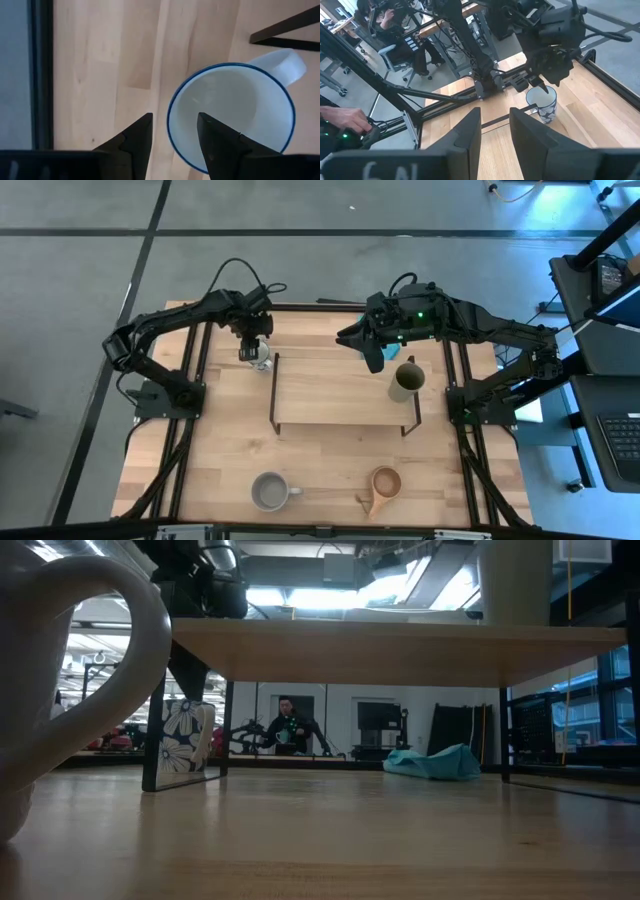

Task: Stack small to large cups/mugs on shelf
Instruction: Put the blue patterned mug on the shelf

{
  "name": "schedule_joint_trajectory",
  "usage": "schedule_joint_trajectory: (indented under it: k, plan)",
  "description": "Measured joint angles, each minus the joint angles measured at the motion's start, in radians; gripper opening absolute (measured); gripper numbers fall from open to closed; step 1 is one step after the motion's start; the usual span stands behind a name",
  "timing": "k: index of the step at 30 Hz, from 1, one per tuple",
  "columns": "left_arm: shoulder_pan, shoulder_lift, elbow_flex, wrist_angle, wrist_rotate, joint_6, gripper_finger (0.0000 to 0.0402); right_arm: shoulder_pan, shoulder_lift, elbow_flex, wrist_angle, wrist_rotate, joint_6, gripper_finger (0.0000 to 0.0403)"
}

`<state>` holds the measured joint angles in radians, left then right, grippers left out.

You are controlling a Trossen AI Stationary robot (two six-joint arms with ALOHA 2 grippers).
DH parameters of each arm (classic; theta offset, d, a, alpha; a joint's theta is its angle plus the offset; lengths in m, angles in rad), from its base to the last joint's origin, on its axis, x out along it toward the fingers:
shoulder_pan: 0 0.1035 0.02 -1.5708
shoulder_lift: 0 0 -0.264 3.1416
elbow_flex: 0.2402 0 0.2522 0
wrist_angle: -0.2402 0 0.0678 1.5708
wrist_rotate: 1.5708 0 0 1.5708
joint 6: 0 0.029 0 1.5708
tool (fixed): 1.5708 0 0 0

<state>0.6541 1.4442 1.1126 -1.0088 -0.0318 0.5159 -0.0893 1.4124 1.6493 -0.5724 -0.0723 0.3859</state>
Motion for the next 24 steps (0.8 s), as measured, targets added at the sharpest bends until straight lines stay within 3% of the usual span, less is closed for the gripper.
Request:
schedule_joint_trajectory:
  k: [7, 17, 24]
  plan:
    - [0.016, 0.041, 0.0, 0.001, 0.051, -0.008, 0.0149, 0.0, 0.0, 0.0, 0.0, 0.0, 0.001, 0.0104]
    - [0.016, 0.102, 0.0, 0.004, 0.033, -0.017, 0.0147, 0.0, 0.0, 0.0, 0.0, 0.0, 0.0, 0.0104]
    - [0.016, 0.085, 0.0, 0.033, 0.023, -0.051, 0.01, 0.0, 0.0, 0.0, 0.0, 0.0, 0.001, 0.0104]
